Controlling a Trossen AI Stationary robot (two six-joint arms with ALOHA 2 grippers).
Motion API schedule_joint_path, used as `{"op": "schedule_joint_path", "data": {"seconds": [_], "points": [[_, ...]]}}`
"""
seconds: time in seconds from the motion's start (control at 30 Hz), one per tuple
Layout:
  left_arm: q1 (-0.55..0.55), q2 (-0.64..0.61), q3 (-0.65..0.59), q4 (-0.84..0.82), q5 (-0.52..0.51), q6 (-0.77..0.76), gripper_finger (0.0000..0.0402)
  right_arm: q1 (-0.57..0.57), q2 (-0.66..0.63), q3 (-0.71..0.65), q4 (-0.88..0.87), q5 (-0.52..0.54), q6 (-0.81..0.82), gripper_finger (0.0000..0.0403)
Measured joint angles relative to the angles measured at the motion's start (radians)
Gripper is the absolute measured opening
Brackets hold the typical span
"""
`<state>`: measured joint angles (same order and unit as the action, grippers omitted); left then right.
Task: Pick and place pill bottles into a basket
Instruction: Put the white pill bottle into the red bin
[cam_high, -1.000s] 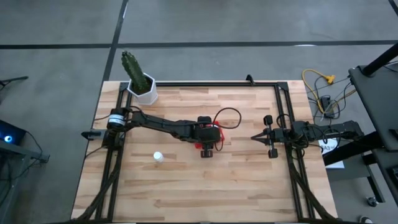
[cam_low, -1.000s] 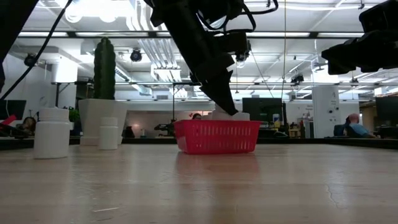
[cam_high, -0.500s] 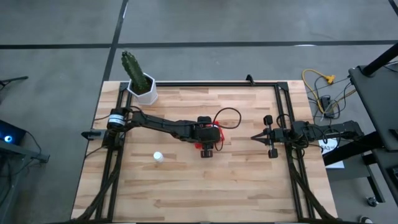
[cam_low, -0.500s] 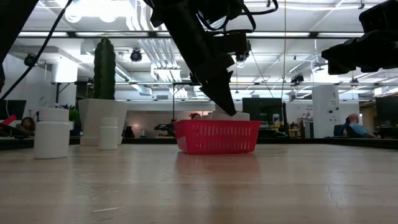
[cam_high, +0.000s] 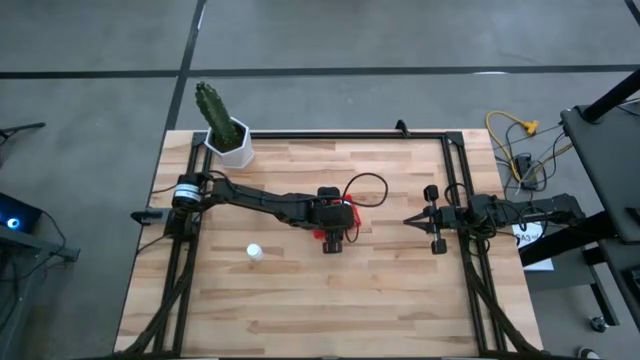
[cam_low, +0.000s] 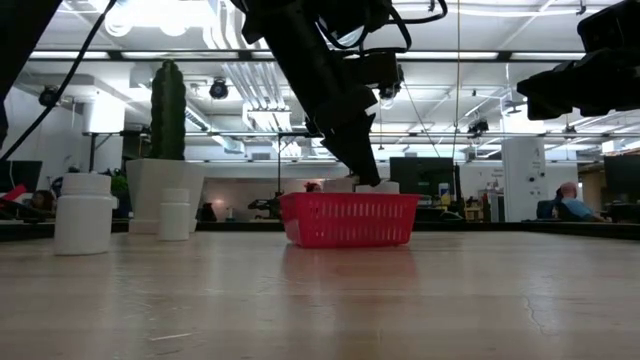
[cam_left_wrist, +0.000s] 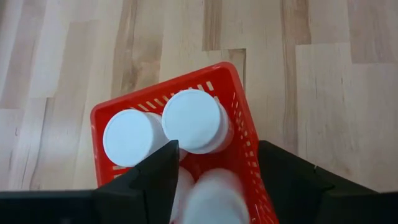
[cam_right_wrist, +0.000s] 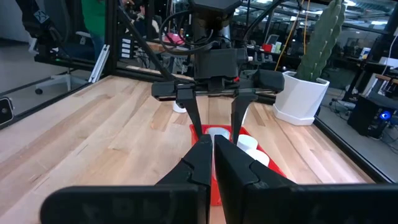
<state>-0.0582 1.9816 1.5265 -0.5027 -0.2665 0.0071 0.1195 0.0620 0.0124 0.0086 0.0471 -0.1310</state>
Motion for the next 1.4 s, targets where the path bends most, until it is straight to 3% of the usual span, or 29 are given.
{"op": "schedule_joint_path", "data": {"seconds": [0.7, 0.9, 1.1, 1.4], "points": [[-0.007, -0.026, -0.001, -0.021, 0.0, 0.0, 0.0209, 0.0, 0.001, 0.0, 0.0, 0.0, 0.0, 0.0009], [-0.01, -0.062, 0.0, -0.187, 0.001, 0.005, 0.0209, 0.0, 0.001, 0.0, 0.001, 0.001, 0.0, 0.0009], [-0.009, -0.069, -0.001, -0.305, 0.0, 0.091, 0.0209, 0.0, 0.005, 0.0, 0.001, 0.001, 0.0, 0.0009], [-0.003, -0.069, -0.001, -0.313, 0.001, 0.218, 0.0209, 0.0, 0.006, 0.0, 0.001, 0.001, 0.0, 0.0009]]}}
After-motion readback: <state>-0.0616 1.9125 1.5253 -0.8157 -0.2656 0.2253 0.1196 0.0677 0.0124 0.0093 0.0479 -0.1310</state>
